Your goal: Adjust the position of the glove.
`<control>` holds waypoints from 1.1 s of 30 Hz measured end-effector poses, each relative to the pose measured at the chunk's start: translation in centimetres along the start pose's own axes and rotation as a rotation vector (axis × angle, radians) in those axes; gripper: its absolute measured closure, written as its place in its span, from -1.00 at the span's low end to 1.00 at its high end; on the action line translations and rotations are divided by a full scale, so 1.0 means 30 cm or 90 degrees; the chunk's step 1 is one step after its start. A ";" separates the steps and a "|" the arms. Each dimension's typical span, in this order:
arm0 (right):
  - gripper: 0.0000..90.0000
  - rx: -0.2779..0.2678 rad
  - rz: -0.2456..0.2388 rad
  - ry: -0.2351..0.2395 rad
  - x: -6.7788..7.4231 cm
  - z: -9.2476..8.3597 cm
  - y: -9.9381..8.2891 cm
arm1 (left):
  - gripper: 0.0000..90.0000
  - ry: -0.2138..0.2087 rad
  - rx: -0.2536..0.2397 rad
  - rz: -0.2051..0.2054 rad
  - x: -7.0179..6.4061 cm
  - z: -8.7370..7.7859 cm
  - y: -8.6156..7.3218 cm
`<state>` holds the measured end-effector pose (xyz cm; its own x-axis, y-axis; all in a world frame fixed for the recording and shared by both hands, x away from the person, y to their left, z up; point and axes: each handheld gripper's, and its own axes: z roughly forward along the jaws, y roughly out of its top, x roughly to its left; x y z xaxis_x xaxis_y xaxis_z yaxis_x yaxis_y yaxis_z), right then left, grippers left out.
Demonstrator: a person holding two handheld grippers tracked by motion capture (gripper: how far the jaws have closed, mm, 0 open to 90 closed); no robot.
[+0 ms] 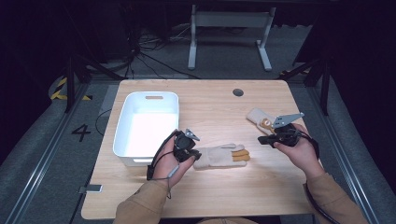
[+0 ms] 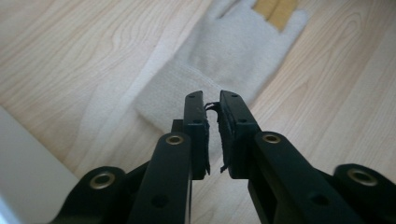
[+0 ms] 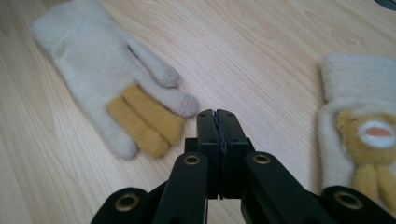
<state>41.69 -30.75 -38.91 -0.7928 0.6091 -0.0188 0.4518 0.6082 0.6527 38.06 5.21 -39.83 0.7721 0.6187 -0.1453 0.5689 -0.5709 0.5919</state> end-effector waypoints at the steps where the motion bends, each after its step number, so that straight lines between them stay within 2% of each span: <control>1: 1.00 0.000 0.000 0.000 0.000 0.000 0.000 | 0.86 0.000 0.000 0.000 0.000 0.000 0.000; 2: 1.00 -0.004 0.003 0.003 0.005 0.001 -0.001 | 0.89 0.014 -0.004 0.014 -0.002 -0.002 0.003; 5: 1.00 -0.010 0.007 0.012 0.006 0.000 0.001 | 1.00 0.008 -0.001 0.025 -0.002 0.000 0.004; 10: 1.00 -0.013 0.008 0.018 0.011 0.008 0.000 | 1.00 -0.006 0.002 0.019 -0.001 0.010 0.006; 16: 1.00 -0.018 -0.001 0.038 0.022 0.027 0.005 | 1.00 -0.007 -0.004 0.019 -0.007 0.016 0.006; 20: 1.00 -0.021 -0.006 0.046 0.028 0.047 0.012 | 1.00 -0.013 0.005 0.017 -0.010 0.030 0.000; 25: 1.00 -0.012 -0.015 0.056 0.042 0.083 0.017 | 0.99 -0.014 0.004 0.021 -0.011 0.029 0.000; 33: 1.00 0.019 -0.023 0.070 0.059 0.139 0.003 | 0.95 -0.006 -0.002 0.016 -0.006 0.026 -0.004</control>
<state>42.04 -27.50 -42.02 -0.8481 0.5282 0.0415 0.4326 0.6451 0.6298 38.07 4.73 -40.48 0.7888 0.5990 -0.1377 0.5483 -0.5846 0.5980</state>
